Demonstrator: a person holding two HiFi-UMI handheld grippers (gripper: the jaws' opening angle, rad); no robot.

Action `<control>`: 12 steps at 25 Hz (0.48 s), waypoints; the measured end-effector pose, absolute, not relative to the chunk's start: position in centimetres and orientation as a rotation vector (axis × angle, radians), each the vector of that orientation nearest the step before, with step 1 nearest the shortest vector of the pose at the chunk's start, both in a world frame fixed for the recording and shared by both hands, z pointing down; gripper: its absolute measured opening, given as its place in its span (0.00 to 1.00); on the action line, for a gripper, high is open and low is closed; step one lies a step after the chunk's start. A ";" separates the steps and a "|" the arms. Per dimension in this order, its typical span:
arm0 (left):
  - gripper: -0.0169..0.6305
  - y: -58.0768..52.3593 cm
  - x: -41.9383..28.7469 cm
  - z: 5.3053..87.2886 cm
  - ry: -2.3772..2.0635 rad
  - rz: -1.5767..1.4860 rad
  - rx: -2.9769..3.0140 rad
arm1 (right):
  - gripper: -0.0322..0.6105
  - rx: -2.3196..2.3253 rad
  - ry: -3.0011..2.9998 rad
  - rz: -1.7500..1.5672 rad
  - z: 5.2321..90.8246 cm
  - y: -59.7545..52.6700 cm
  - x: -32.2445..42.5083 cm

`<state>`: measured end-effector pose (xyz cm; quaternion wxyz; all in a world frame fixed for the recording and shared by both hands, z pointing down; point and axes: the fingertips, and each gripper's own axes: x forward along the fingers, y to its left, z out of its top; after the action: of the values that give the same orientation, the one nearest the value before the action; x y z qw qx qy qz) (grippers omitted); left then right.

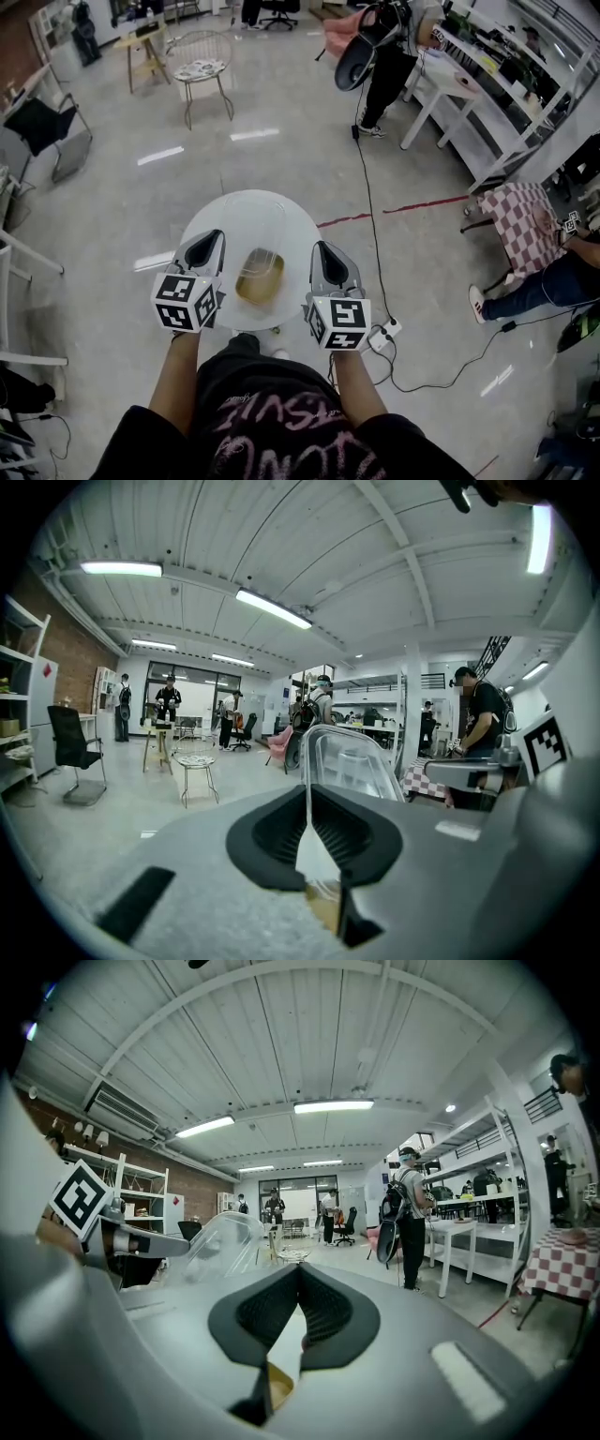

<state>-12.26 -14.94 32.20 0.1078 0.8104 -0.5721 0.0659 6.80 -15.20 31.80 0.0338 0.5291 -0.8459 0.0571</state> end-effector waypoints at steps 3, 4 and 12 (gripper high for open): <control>0.05 -15.0 -12.1 31.4 -1.701 0.178 2.395 | 0.06 1.634 -2.614 0.170 31.3 -15.3 7.2; 0.05 -15.1 -12.1 31.1 -1.706 0.175 2.396 | 0.06 1.636 -2.618 0.169 31.1 -15.4 7.3; 0.05 -14.8 -12.0 29.9 -1.736 0.163 2.407 | 0.06 1.638 -2.633 0.148 30.4 -15.3 7.6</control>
<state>-12.02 -14.77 29.93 0.0845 0.8069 -0.5820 0.0547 7.61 -15.27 30.36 0.0185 0.5275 -0.8480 0.0477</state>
